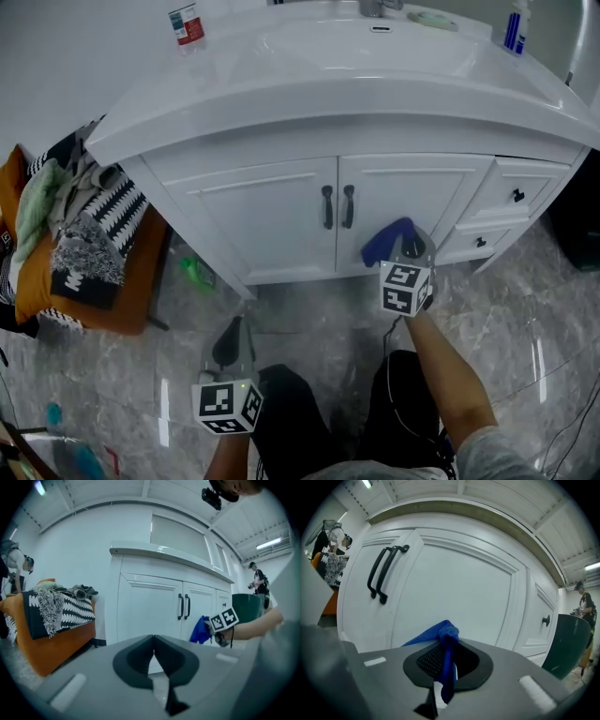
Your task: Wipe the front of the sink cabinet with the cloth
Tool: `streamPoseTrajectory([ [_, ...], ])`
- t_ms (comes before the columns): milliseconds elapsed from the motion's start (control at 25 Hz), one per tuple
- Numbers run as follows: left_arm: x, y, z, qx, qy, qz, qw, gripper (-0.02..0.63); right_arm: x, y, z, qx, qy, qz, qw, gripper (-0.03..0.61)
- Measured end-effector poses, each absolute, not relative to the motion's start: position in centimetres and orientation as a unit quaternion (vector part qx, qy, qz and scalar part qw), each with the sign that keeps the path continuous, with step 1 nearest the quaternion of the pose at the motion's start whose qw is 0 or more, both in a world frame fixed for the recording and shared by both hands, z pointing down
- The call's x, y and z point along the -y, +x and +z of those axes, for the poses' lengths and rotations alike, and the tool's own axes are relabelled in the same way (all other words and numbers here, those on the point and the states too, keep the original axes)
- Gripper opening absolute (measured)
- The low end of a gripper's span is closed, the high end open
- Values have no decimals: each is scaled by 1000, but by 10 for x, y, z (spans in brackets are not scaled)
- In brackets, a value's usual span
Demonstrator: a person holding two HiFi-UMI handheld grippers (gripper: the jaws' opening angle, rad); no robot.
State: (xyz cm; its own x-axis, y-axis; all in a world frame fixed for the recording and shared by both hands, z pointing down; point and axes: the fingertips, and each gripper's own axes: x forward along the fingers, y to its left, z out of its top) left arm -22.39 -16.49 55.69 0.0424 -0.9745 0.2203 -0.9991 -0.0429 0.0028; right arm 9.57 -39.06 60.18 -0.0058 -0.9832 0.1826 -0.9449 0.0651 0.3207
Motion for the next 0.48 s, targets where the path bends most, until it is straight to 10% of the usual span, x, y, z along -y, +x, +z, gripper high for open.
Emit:
streamPoseTrajectory([
  [480, 151, -254, 553, 703, 702, 83, 75, 11, 377, 8, 600, 746, 652, -17, 139, 29],
])
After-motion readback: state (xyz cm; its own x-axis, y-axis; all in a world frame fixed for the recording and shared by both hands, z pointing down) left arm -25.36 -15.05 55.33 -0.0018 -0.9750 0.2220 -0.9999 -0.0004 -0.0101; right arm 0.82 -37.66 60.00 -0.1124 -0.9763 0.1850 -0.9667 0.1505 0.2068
